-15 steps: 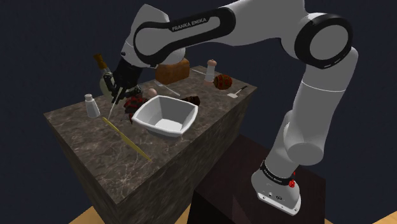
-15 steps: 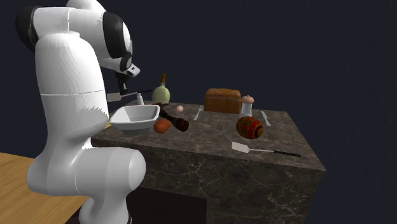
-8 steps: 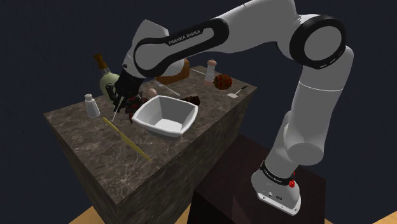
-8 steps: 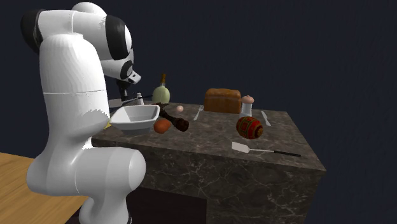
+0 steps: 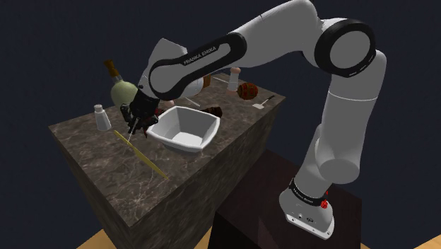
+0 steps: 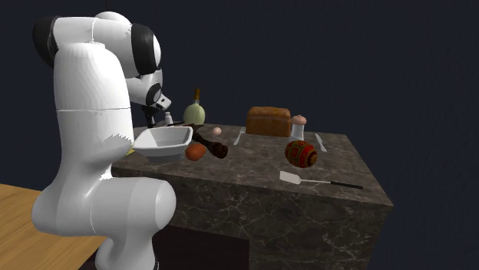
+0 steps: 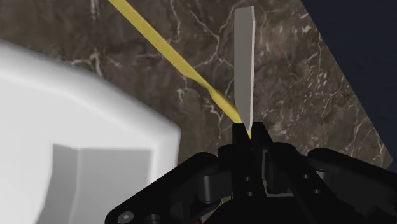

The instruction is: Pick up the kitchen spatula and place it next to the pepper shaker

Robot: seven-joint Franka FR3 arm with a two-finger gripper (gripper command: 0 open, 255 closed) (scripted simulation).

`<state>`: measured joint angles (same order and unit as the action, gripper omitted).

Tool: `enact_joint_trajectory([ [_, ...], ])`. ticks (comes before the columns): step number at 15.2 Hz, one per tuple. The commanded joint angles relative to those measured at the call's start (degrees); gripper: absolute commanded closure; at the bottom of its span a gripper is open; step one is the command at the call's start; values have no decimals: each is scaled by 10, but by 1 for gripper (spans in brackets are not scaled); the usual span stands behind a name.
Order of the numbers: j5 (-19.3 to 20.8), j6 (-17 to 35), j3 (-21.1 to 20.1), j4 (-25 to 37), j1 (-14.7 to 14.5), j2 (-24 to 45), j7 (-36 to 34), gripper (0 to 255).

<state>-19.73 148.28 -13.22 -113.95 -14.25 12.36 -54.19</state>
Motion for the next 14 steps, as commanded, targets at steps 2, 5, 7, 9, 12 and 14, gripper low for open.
enact_joint_trajectory([
  [2, -6, 20, -2, -8, 1, 13, 9, 255],
  [5, -11, 39, -4, -15, 1, 26, 18, 255],
  [7, -12, 45, -5, -17, 2, 30, 20, 255],
  [9, -12, 45, -6, -17, 3, 30, 20, 255],
  [12, -11, 45, -8, -17, 5, 30, 19, 255],
  [14, 0, 41, -6, -3, -2, 37, 5, 0],
])
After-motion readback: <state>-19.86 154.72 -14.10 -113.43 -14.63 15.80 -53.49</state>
